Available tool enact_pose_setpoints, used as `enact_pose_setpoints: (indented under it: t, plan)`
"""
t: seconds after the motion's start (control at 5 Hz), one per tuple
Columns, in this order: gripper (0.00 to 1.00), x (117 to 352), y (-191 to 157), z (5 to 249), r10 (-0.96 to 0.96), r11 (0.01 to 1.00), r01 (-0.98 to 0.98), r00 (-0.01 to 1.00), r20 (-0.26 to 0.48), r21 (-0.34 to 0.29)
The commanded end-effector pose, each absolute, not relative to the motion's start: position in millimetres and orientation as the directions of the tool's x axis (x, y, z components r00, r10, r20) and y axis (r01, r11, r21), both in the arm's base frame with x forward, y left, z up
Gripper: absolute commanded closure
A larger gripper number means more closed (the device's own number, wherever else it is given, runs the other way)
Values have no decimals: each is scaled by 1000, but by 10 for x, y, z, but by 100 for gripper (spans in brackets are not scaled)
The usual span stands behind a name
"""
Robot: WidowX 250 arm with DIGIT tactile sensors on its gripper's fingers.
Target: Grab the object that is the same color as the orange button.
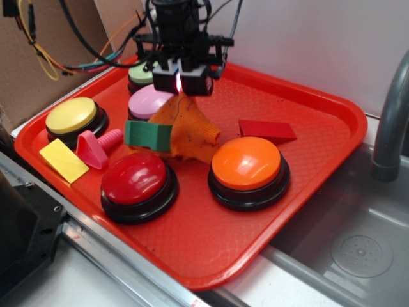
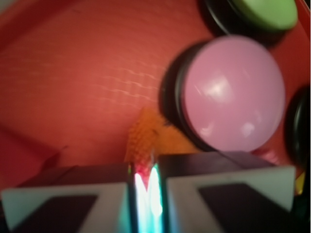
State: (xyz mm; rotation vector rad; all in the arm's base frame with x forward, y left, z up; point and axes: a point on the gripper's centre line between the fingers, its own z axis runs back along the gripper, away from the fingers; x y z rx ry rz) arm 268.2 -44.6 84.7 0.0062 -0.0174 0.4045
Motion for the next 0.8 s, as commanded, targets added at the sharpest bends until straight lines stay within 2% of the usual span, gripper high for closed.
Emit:
enact_pose_setpoints:
  t: [0.0,0.2,0.4,0.6]
  plan:
    - [100,2656,-332,1960,207,972,-175,955,213,-157]
    - [100,2531,-299,2209,177,975,-140,959,220,-175]
    - [100,2480,-276,2227,151,979,-114,963,222,-171]
    - [100,2524,-252,2103,121,983,-97,981,155,-153]
